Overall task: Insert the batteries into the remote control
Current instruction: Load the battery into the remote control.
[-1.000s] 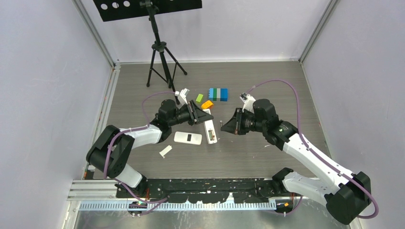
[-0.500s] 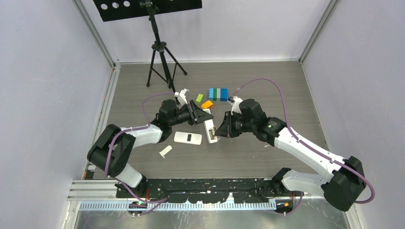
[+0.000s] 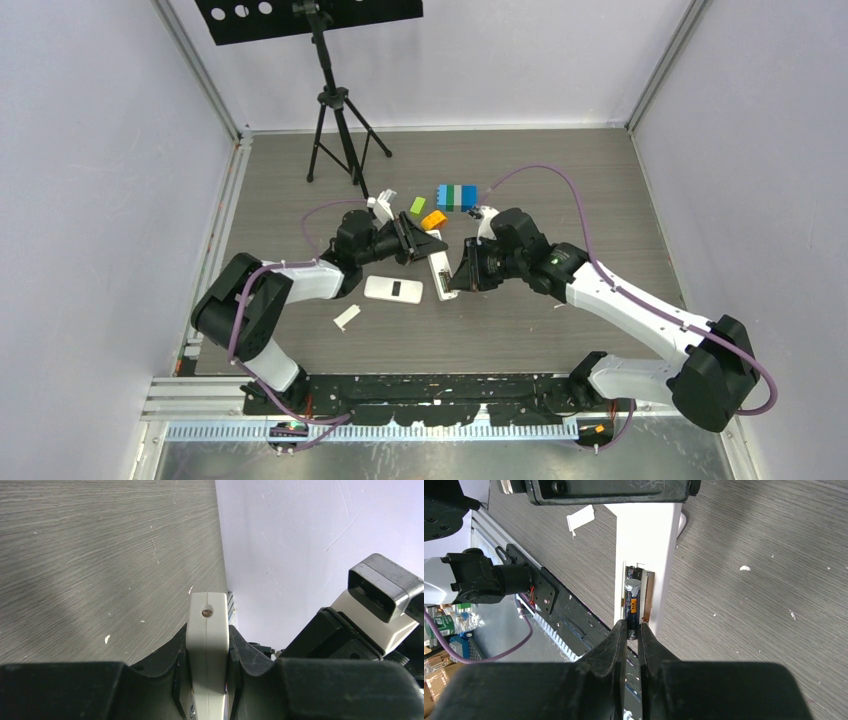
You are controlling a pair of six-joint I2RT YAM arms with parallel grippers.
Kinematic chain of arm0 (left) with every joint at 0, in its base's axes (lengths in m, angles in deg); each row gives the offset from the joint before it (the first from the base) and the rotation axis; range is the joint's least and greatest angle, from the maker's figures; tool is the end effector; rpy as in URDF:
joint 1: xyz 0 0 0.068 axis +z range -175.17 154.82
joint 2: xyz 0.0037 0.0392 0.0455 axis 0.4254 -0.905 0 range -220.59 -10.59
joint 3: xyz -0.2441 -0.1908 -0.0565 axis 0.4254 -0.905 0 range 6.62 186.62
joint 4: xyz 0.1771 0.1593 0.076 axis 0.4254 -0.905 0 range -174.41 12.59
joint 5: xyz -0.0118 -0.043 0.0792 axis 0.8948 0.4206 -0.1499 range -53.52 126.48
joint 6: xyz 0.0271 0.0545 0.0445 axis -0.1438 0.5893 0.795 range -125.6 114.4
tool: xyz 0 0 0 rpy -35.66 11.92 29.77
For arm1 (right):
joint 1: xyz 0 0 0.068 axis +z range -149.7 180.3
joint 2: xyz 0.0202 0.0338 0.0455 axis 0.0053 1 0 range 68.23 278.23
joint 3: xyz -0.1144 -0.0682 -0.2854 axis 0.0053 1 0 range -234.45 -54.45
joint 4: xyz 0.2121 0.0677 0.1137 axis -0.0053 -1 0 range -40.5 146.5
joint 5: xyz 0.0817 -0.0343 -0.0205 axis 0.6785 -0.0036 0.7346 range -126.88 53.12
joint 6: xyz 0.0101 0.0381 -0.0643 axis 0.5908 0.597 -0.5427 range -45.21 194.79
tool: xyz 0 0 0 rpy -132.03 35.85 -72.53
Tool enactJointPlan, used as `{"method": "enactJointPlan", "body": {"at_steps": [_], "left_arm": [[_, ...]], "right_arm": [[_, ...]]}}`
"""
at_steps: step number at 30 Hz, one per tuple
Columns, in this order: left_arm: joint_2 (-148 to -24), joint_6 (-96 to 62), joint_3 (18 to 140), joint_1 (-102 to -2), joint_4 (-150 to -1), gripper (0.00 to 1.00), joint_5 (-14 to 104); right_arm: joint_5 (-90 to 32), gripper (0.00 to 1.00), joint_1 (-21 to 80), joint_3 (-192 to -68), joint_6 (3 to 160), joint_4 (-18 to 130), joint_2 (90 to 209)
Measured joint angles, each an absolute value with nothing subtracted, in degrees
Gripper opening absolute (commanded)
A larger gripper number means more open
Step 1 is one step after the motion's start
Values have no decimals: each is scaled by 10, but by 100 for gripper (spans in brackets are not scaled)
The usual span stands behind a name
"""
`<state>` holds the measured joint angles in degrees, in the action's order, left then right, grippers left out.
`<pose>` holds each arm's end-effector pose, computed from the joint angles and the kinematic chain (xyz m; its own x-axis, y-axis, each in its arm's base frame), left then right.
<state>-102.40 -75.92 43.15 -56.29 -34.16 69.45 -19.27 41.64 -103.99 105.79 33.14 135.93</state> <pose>0.2699 -0.2033 0.2370 -0.8974 -0.3810 -0.2225 0.1313 0.2507 -0.9591 0.1706 0.1757 0.2930 -0.8385 -0.0838 -0.5385 -0.4290 0.7107 0.5575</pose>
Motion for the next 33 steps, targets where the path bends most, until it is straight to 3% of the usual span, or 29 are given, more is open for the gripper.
{"method": "enactJointPlan", "body": {"at_steps": [6, 16, 28, 33], "left_arm": [[-1024, -761, 432, -563, -334, 0, 695], [-1024, -761, 432, -563, -335, 0, 691], [-1023, -783, 432, -563, -337, 0, 687], [-1004, -851, 432, -563, -344, 0, 669]], "right_arm": [[-194, 18, 419, -1045, 1051, 319, 1370], [-206, 36, 421, -1057, 1050, 307, 1377], [-239, 76, 421, -1034, 1083, 357, 1317], [-270, 80, 422, -1004, 1106, 413, 1217]]}}
